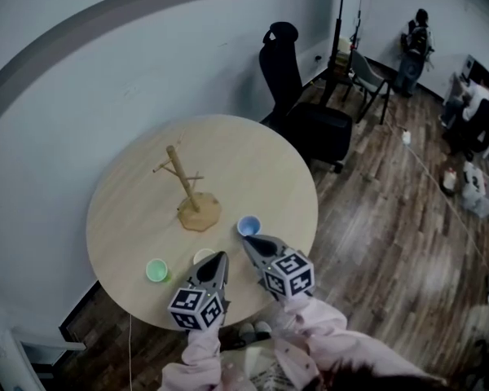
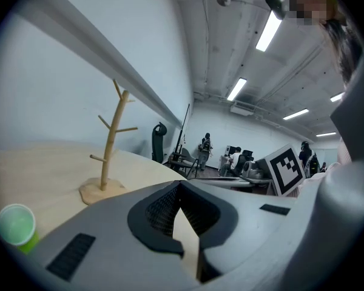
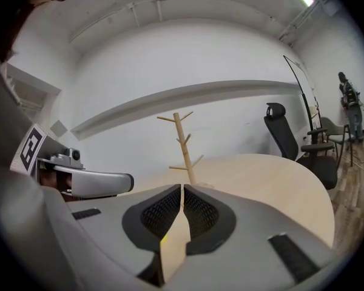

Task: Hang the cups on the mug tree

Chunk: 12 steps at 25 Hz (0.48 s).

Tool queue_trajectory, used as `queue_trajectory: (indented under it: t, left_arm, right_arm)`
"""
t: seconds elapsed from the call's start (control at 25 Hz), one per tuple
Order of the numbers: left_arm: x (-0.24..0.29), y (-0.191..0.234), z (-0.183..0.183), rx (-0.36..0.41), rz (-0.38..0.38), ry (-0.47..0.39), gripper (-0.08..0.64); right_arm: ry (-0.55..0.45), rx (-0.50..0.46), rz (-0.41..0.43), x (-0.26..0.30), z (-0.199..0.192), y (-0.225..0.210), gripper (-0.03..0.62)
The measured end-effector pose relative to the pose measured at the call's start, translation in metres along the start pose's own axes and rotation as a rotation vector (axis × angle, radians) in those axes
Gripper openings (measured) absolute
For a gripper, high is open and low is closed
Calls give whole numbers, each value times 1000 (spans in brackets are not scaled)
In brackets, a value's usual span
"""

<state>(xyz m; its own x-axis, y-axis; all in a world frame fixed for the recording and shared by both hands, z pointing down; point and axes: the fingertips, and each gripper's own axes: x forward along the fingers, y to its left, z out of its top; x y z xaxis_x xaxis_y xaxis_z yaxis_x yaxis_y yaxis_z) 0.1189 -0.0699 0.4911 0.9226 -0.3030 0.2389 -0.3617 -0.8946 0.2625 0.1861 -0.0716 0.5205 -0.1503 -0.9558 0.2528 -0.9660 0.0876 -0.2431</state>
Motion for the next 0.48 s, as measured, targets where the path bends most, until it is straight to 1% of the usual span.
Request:
queue_trajectory:
  t: [0.28, 0.32, 0.4, 0.48]
  left_arm:
    - [20, -6, -19, -13, -72, 77, 2]
    - [22, -7, -21, -13, -79, 85, 2]
    - [26, -8, -25, -11, -95, 101, 2]
    - [30, -10, -29, -8, -111, 115, 2]
  right_arm:
    - [44, 24, -111, -6, -13, -26, 17]
    - [53, 26, -123, -6, -17, -29, 31]
    - [73, 30, -146, -7, -25, -37, 32]
    - [94, 33, -167, -6, -33, -46, 72]
